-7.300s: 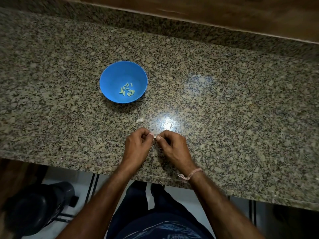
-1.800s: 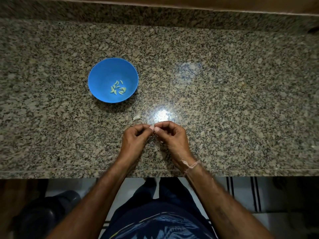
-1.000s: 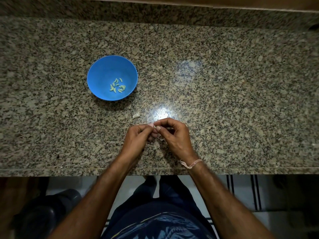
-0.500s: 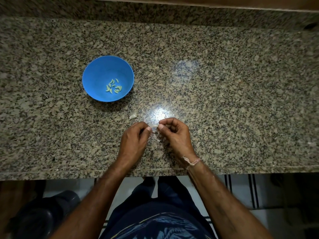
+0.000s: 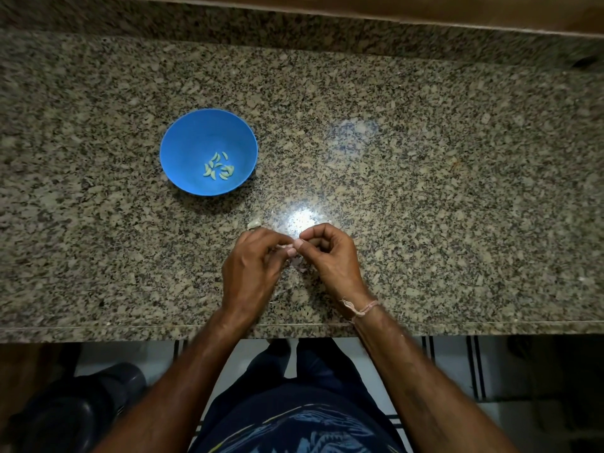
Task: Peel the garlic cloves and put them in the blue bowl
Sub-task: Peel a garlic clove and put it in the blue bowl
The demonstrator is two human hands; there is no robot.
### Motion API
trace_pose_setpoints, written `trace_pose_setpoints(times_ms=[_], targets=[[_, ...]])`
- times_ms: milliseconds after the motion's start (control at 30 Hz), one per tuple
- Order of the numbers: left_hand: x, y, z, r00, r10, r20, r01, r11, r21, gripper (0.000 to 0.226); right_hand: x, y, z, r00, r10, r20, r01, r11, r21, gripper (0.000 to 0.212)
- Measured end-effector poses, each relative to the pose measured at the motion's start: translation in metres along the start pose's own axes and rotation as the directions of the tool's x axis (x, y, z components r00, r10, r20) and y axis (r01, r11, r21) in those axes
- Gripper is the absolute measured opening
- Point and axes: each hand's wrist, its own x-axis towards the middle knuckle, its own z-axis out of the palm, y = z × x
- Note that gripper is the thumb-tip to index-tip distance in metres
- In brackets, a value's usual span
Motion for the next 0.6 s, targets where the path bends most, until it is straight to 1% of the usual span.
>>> trace_pose_setpoints(times_ms=[33, 100, 133, 233, 300, 367, 433, 467, 533, 600], targets=[[-0.001, 0.000, -0.001, 1.000, -0.002, -0.021, 0.002, 1.000, 0.017, 0.010, 0.000, 0.000, 0.002, 1.000, 0.004, 0.019, -0.004, 1.000, 0.000, 0.015], [-0.001, -0.006, -0.006, 0.997, -0.041, -0.072, 0.043, 0.999, 0.030, 0.007, 0.000, 0.000, 0.004, 0.999, -0.006, 0.045, 0.006, 1.000, -0.004, 0.013], [-0.001, -0.015, -0.010, 0.991, -0.077, -0.106, 0.080, 0.996, 0.025, 0.008, -0.001, -0.001, 0.004, 0.999, -0.025, 0.045, 0.026, 0.999, -0.022, 0.014], [-0.003, -0.047, -0.021, 0.959, -0.217, -0.181, 0.217, 0.976, -0.018, 0.012, -0.002, 0.004, -0.004, 0.998, -0.062, -0.002, 0.061, 0.987, -0.149, 0.023], [-0.005, -0.063, -0.027, 0.947, -0.267, -0.179, 0.268, 0.963, -0.019, 0.022, -0.003, 0.009, -0.011, 0.997, -0.078, -0.007, 0.074, 0.974, -0.216, 0.028], [-0.013, -0.064, -0.028, 0.957, -0.232, -0.172, 0.234, 0.972, -0.009, 0.036, -0.007, 0.013, -0.016, 0.993, -0.119, -0.004, 0.112, 0.948, -0.299, 0.033], [-0.030, -0.057, -0.024, 0.973, -0.194, -0.125, 0.190, 0.981, -0.041, 0.043, -0.013, 0.017, -0.021, 0.986, -0.166, -0.009, 0.148, 0.900, -0.410, 0.041], [-0.041, -0.054, -0.020, 0.982, -0.179, -0.060, 0.176, 0.983, -0.051, 0.045, -0.018, 0.021, -0.025, 0.983, -0.186, -0.008, 0.159, 0.862, -0.482, 0.047], [-0.060, -0.047, -0.009, 0.989, -0.126, 0.072, 0.126, 0.992, 0.014, 0.050, -0.029, 0.028, -0.033, 0.983, -0.183, 0.003, 0.145, 0.769, -0.622, 0.059], [-0.066, -0.044, 0.004, 0.992, -0.057, 0.115, 0.046, 0.994, 0.094, 0.046, -0.044, 0.034, -0.034, 0.987, -0.163, 0.000, 0.118, 0.716, -0.688, 0.064]])
